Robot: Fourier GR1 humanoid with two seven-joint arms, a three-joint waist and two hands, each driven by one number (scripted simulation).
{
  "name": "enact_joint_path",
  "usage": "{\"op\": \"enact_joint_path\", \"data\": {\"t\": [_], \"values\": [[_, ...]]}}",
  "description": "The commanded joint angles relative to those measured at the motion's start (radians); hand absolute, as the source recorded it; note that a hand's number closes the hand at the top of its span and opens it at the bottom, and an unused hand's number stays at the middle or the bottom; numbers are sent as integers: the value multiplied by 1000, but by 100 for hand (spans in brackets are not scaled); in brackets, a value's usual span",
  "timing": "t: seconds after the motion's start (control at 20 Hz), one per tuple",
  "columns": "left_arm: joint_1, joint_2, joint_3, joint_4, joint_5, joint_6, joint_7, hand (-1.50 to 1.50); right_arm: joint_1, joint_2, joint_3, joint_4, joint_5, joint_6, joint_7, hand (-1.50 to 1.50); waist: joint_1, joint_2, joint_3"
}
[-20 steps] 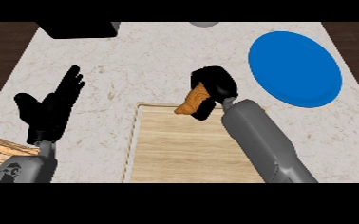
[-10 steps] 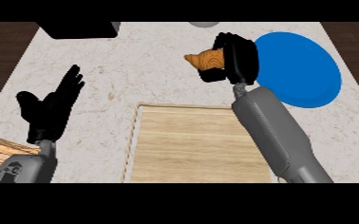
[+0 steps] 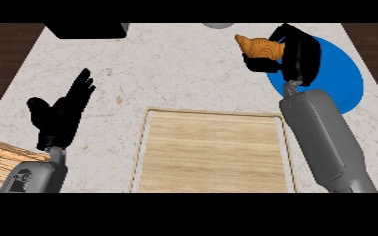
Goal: Pick the croissant from the tray and place it in the plate
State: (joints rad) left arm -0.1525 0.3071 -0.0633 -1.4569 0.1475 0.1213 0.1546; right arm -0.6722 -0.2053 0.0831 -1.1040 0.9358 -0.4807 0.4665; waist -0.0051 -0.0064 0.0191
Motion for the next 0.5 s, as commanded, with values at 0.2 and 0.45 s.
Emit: {"op": "enact_joint_path", "data": {"t": [0.2, 0.45], "values": [[-15, 2, 36, 47, -5, -19, 13, 0, 54, -147, -161, 58, -139, 17, -146, 150, 5, 8, -19], [8, 7, 46, 67, 2, -63, -41, 0, 23, -220, -207, 300, -142, 15, -266, 150, 24, 16, -19]]}}
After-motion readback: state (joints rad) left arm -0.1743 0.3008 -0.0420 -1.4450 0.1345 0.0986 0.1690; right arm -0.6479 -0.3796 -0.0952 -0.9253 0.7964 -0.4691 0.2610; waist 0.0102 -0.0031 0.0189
